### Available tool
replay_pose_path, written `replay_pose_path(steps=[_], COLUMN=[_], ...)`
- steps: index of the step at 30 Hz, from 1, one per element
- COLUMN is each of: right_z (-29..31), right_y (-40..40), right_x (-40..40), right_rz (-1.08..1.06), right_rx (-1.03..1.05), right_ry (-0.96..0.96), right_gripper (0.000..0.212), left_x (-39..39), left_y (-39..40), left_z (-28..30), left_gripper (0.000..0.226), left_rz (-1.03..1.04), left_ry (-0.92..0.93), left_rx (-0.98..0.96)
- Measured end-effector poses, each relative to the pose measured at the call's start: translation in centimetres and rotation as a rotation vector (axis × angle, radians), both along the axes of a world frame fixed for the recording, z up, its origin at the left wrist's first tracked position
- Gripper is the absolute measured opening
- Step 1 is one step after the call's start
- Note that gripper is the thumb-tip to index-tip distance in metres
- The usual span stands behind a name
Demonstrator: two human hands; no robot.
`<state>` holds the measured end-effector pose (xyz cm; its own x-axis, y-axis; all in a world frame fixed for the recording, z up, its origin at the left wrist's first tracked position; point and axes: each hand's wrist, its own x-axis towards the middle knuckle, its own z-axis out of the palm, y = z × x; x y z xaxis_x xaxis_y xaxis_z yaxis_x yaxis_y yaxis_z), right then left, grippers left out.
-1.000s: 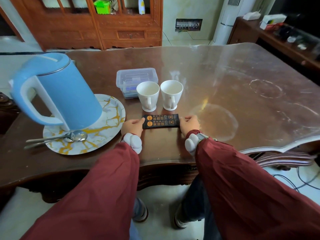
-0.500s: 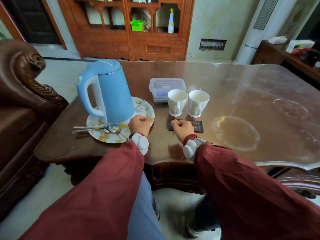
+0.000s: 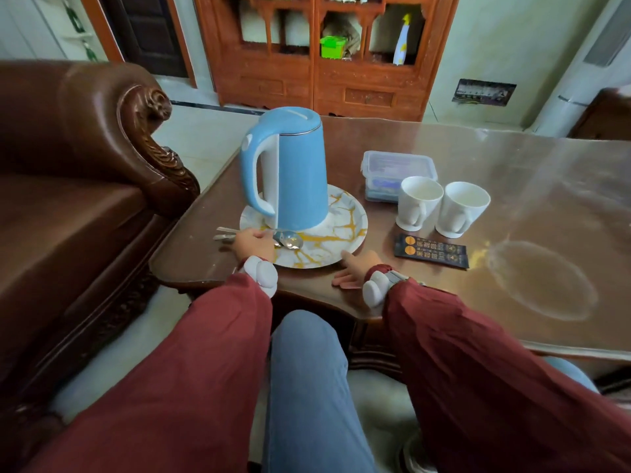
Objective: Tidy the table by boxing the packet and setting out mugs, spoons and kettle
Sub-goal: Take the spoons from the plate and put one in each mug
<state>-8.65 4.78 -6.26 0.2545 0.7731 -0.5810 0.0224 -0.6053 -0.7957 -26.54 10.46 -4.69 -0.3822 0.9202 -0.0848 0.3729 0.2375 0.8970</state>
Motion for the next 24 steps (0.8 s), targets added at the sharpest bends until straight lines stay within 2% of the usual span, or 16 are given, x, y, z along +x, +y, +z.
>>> replay_pose_path(steps=[5, 11, 15, 20, 24], right_z=[-0.2, 0.0, 0.1, 0.3, 0.0], right_y=[0.7, 1.3, 1.4, 1.4, 1.4], right_x=[-1.5, -1.4, -1.4, -1.3, -1.4], right_rz=[0.024, 0.077, 0.079, 0.058, 0.051], right_rx=[-0.047, -0.086, -0.106, -0.108, -0.102], right_ry=[0.041, 0.07, 0.067, 0.083, 0.067], right_gripper=[0.041, 0.04, 0.038, 0.028, 0.031], left_x=[-2.0, -3.0, -3.2, -3.6, -3.9], left_y=[0.7, 2.4, 2.5, 3.2, 3.7], left_z=[-1.4, -2.3, -1.4, -0.4, -0.5], left_gripper=[0.02, 0.036, 0.039, 0.041, 0.04], left_rz=[0.082, 0.171, 0.194, 0.097, -0.007], left_ry=[-0.024, -0.432, -0.532, -0.572, -0.476], left_rx=[-0.033, -0.173, -0.137, -0.238, -0.323])
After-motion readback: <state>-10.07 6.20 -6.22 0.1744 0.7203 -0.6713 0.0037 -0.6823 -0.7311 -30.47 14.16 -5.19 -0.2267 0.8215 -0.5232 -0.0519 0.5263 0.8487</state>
